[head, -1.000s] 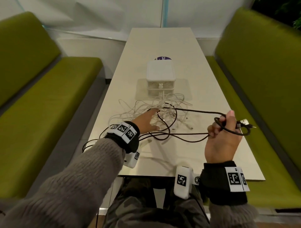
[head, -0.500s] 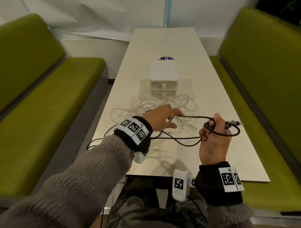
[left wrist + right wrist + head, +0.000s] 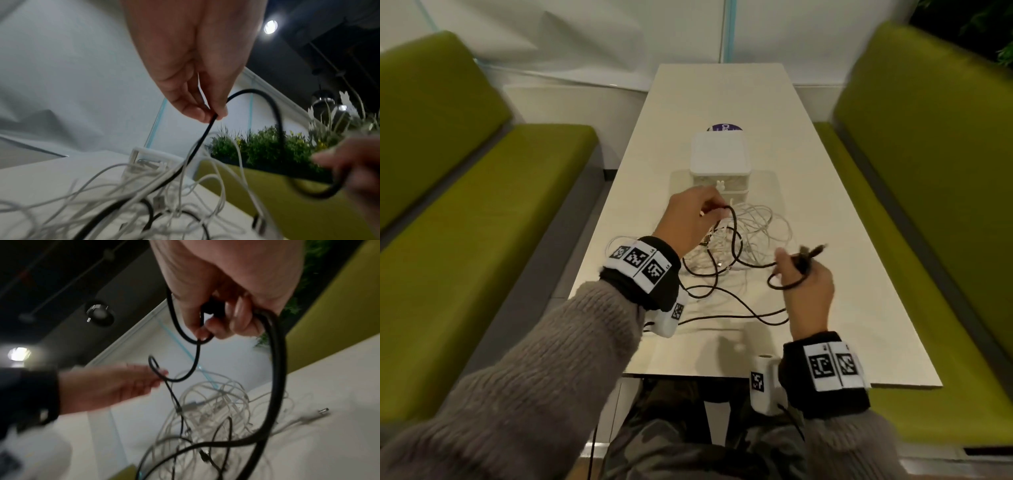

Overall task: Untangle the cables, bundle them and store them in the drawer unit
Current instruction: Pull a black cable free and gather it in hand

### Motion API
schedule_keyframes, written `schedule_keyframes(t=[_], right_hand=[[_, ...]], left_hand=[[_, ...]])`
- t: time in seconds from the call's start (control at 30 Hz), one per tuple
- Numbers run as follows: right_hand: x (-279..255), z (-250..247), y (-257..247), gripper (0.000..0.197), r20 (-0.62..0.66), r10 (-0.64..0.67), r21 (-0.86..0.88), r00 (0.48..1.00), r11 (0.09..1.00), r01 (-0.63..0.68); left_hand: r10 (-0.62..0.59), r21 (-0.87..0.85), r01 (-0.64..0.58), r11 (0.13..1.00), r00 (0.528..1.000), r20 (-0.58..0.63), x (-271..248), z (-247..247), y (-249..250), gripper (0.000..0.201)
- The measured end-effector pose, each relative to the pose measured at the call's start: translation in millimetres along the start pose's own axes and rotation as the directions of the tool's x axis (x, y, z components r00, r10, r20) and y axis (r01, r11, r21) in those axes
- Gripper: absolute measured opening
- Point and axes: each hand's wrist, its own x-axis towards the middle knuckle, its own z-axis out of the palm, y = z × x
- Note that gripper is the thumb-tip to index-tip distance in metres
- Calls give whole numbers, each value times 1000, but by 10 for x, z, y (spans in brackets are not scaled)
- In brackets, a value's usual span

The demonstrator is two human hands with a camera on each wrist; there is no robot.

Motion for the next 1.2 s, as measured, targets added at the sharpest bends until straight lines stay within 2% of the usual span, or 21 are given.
schedule_keyframes(t=[0.07,0.13,0.27,0.4,0.53,0.67,0.73,0.8,0.87,1.0,1.1,1.17,1.2], right_hand=[[-2,150,-21,33,72,-38,-142,997,989,48],[0,316,-107,34,116,-82,-193,990,976,104],[53,561,-243,16,174,-179,-137,968,969,204],[136,609,-206,11,240,-240,-181,941,941,286],[126,635,-163,22,300,-292,-129,908,931,342],[132,701,-114,16,266,-277,-51,923,952,300],[152,698,-115,16,246,-207,87,947,978,191],[166,684,-104,8,252,-181,131,951,980,152],[160,682,-99,5,278,-173,132,945,981,140],[160,696,-88,15,379,-112,262,918,965,9],[189,715,-69,9,403,-146,253,903,966,43],[211,695,-73,8,360,-186,247,914,964,99],[224,666,-74,9,335,-179,271,925,959,87]], left_hand=[[-21,-49,22,999,1000,16,21,-62,104,8],[-15,-34,18,999,998,60,18,-102,190,10],[-9,-84,17,996,995,100,-55,-163,317,12],[-22,-158,49,986,985,168,-140,-188,287,13],[-65,-297,115,948,983,173,-143,-234,194,12],[-35,-354,115,928,974,225,-150,-240,225,10],[-45,-428,125,895,980,193,-154,-259,200,12],[-72,-483,142,864,984,161,-169,-277,159,14],[-82,-505,150,850,985,155,-186,-269,136,13],[-54,-529,142,836,982,178,-187,-228,165,8],[-70,-581,145,801,986,150,-170,-234,161,11],[-130,-605,152,781,988,80,-172,-234,66,17],[-162,-587,163,793,985,54,-186,-226,-13,18]])
